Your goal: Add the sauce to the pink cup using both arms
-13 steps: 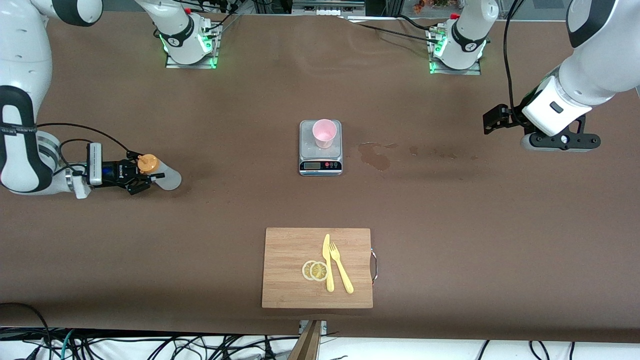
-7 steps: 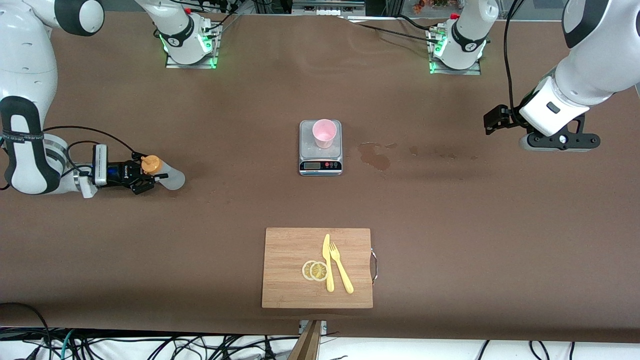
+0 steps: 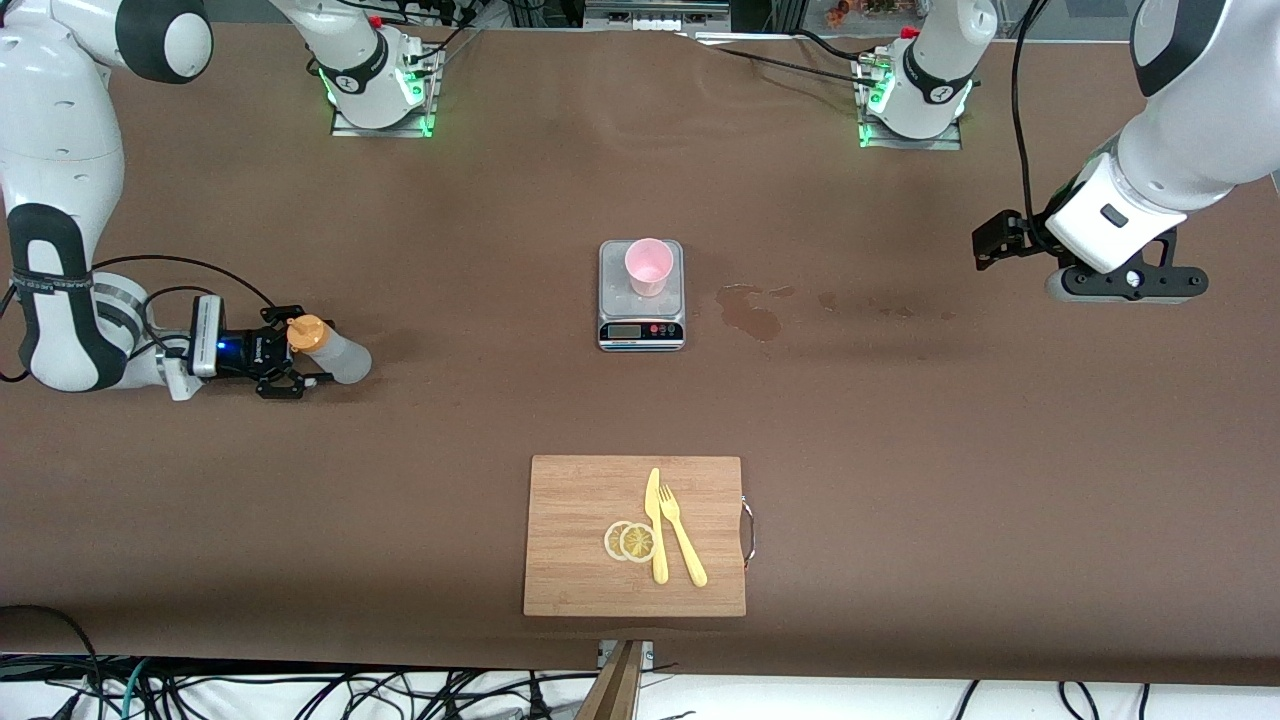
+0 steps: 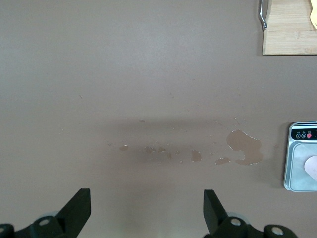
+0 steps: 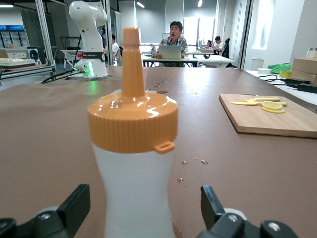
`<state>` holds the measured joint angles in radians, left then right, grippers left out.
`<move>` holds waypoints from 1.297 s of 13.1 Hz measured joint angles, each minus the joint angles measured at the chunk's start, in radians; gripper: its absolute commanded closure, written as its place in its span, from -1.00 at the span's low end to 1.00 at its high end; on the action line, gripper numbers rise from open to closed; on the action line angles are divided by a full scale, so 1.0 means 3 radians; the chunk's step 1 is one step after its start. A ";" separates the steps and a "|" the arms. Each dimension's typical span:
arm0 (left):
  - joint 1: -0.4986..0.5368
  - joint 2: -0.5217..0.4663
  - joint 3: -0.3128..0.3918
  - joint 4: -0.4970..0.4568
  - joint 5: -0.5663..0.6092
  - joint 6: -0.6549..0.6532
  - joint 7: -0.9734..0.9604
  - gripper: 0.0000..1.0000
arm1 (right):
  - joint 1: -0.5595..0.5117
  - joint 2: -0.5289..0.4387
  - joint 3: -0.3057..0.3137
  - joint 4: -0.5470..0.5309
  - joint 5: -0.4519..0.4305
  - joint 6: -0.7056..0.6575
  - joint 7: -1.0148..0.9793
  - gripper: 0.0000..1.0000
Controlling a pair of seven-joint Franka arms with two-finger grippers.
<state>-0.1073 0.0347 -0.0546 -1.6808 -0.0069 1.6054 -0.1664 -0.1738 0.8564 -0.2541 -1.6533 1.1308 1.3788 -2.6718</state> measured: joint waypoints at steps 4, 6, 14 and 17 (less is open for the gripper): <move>0.0000 0.0000 0.0000 0.0000 0.0000 0.0000 0.0000 -1.00 | -0.0043 -0.0162 -0.0125 0.0273 -0.0286 -0.0070 0.0151 -1.00; 0.0000 0.0000 0.0000 0.0000 0.0000 0.0000 0.0000 -1.00 | -0.0060 -0.0428 -0.0159 0.0326 -0.0650 -0.0072 0.0380 -1.00; -0.0001 -0.0003 0.0000 0.0002 0.0000 0.0000 0.0000 -1.00 | -0.0063 -0.1970 -0.0059 0.0361 -0.2365 0.0032 0.2488 -1.00; -0.0004 -0.0003 -0.0001 0.0002 0.0000 0.0000 0.0000 -1.00 | -0.0053 -0.2320 0.0176 0.0361 -0.2877 0.0126 0.3375 -1.00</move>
<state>-0.1086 0.0337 -0.0548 -1.6802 -0.0069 1.6054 -0.1664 -0.1898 0.1603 -0.2012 -1.5450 0.2677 1.4168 -1.6593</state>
